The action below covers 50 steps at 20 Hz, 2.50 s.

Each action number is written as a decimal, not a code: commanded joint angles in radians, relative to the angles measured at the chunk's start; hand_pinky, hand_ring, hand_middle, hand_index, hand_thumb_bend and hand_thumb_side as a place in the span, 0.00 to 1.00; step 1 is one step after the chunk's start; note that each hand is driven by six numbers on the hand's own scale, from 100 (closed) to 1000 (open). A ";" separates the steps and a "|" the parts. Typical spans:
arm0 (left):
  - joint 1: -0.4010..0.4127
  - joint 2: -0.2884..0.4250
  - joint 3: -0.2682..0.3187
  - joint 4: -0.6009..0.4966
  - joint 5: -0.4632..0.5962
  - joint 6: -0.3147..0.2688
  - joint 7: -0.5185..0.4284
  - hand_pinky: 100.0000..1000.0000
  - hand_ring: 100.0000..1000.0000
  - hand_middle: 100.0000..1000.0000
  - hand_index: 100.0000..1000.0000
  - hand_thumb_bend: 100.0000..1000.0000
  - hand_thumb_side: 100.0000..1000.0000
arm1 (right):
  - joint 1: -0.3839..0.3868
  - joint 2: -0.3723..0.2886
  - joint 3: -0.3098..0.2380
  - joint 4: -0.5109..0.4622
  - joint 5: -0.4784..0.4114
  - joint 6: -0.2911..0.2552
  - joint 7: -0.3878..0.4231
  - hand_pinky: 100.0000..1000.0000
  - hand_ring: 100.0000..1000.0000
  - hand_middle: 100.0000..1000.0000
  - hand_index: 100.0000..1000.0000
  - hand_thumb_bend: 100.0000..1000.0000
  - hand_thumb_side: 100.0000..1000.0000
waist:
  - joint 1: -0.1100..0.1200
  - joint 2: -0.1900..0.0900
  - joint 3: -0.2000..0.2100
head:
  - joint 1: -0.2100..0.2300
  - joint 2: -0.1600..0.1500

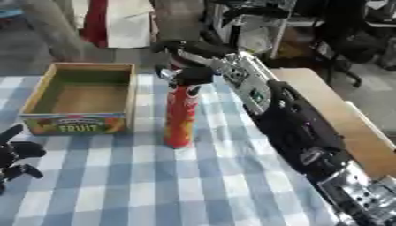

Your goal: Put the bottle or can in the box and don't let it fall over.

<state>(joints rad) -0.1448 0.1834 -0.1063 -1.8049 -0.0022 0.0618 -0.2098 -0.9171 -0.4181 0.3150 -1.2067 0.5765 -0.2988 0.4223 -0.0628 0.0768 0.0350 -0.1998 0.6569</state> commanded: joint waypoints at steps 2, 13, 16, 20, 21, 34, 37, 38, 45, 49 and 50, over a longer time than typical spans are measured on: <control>-0.012 0.001 0.007 -0.013 0.000 -0.002 0.003 0.45 0.70 0.62 0.98 0.12 1.00 | -0.021 -0.028 -0.010 -0.045 -0.003 -0.004 -0.010 1.00 0.96 0.98 1.00 0.00 1.00 | 0.006 -0.011 -0.002 | -0.005 -0.013; -0.012 0.002 0.008 -0.014 0.001 -0.002 0.004 0.45 0.70 0.62 0.98 0.12 1.00 | -0.016 -0.031 -0.006 -0.040 0.037 0.004 0.023 1.00 0.98 0.99 1.00 0.00 1.00 | 0.006 -0.011 -0.003 | -0.010 -0.015; -0.012 0.001 0.007 -0.014 0.001 -0.002 0.004 0.45 0.70 0.62 0.98 0.12 1.00 | -0.014 -0.027 -0.010 -0.022 0.051 0.002 0.021 1.00 0.97 0.99 1.00 0.00 1.00 | 0.006 -0.010 -0.002 | -0.012 -0.015; -0.013 0.001 0.007 -0.014 0.001 -0.002 0.004 0.45 0.70 0.62 0.98 0.12 1.00 | -0.011 -0.020 -0.011 0.001 0.063 -0.002 0.021 1.00 0.97 0.99 1.00 0.00 1.00 | 0.007 -0.010 -0.002 | -0.015 -0.015; -0.013 0.001 0.007 -0.014 0.001 -0.002 0.004 0.45 0.70 0.62 0.98 0.12 1.00 | -0.010 -0.018 -0.010 0.006 0.065 -0.004 0.022 1.00 0.97 0.99 1.00 0.00 1.00 | 0.007 -0.010 -0.002 | -0.016 -0.016; -0.015 -0.001 0.006 -0.014 0.002 -0.001 0.006 0.46 0.71 0.62 0.98 0.12 1.00 | 0.010 0.008 -0.006 0.052 0.070 -0.017 0.038 0.59 0.68 0.84 0.98 0.00 0.51 | 0.006 -0.008 0.001 | -0.024 -0.020; -0.016 -0.001 0.006 -0.015 0.003 -0.001 0.006 0.46 0.71 0.62 0.98 0.12 1.00 | 0.013 0.014 -0.007 0.059 0.047 -0.020 0.028 0.36 0.51 0.77 0.94 0.00 0.17 | 0.006 -0.007 0.002 | -0.026 -0.021; -0.017 -0.001 0.007 -0.015 0.003 -0.001 0.006 0.46 0.71 0.62 0.98 0.12 1.00 | 0.014 0.015 -0.007 0.060 0.038 -0.022 0.023 0.26 0.44 0.71 0.90 0.00 0.12 | 0.007 -0.007 0.002 | -0.027 -0.021; -0.019 -0.003 0.007 -0.014 0.005 0.000 0.009 0.46 0.71 0.61 0.98 0.12 1.00 | 0.013 0.013 -0.021 0.031 0.013 -0.042 -0.074 0.00 0.11 0.34 0.58 0.00 0.11 | 0.007 -0.006 0.005 | -0.031 -0.023; -0.021 -0.003 0.006 -0.014 0.006 0.001 0.010 0.46 0.71 0.61 0.98 0.12 1.00 | -0.004 -0.007 -0.025 -0.004 0.000 -0.050 -0.140 0.00 0.08 0.31 0.56 0.00 0.11 | 0.006 -0.005 0.008 | -0.033 -0.022; -0.022 -0.003 0.006 -0.014 0.006 0.001 0.009 0.46 0.71 0.61 0.98 0.12 1.00 | -0.013 -0.016 -0.026 -0.016 -0.006 -0.050 -0.153 0.00 0.08 0.31 0.56 0.00 0.11 | 0.006 -0.005 0.011 | -0.033 -0.022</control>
<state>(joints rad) -0.1510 0.1763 -0.1062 -1.8049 0.0018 0.0641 -0.2028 -0.9028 -0.4027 0.2967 -1.1927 0.5826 -0.3474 0.2900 -0.0608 0.0830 0.0466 -0.2310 0.6477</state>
